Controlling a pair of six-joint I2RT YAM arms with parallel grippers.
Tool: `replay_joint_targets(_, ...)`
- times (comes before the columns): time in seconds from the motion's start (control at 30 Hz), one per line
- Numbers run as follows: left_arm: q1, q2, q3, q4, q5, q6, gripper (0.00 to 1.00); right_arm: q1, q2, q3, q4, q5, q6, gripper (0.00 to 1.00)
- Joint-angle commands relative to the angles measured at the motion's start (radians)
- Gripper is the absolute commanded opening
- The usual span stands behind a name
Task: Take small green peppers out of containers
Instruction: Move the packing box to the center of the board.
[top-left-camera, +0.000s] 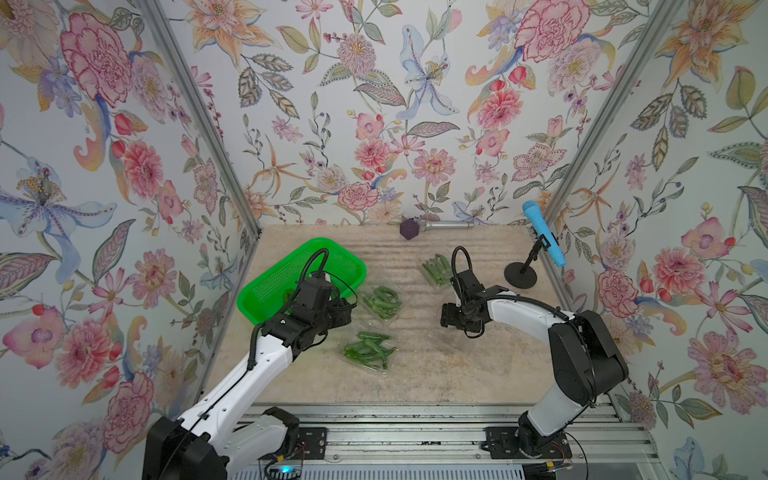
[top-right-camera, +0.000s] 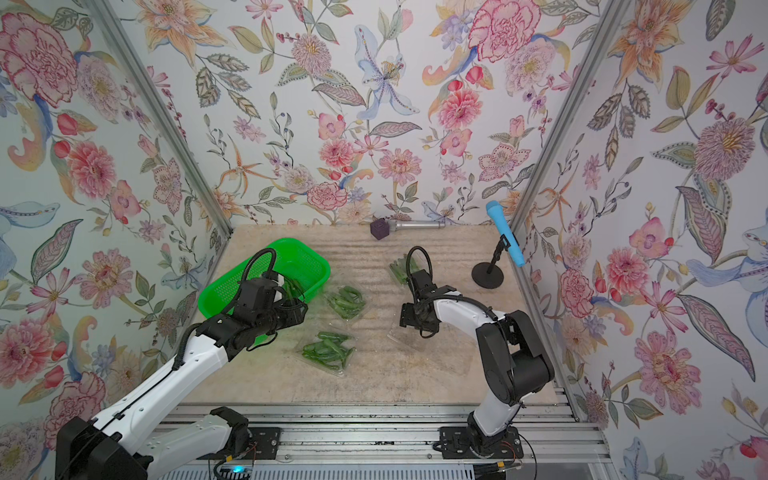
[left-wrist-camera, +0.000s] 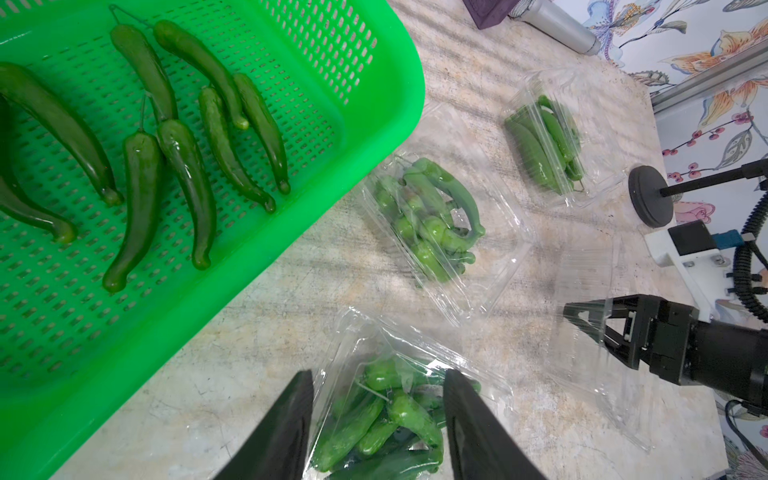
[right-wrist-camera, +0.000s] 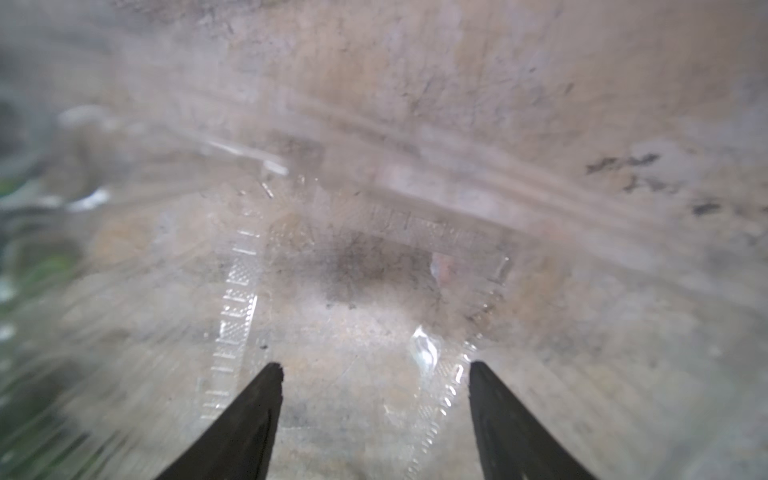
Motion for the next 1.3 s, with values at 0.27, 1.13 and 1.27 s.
replay_joint_targets(0.27,-0.010,0.080,0.015,0.032,0.021,0.028,0.54,-0.121,0.009,0.033,-0.200,0.169,-0.070,0.77)
replay_joint_targets(1.13,-0.010,0.521,0.290,0.101,0.014,0.077,0.55,-0.005,-0.106,0.255,-0.013,-0.108,-0.131,0.83)
replay_joint_targets(1.27,-0.014,0.550,0.309,0.093,0.033,0.063,0.54,0.035,0.028,0.383,0.009,-0.174,-0.220,0.83)
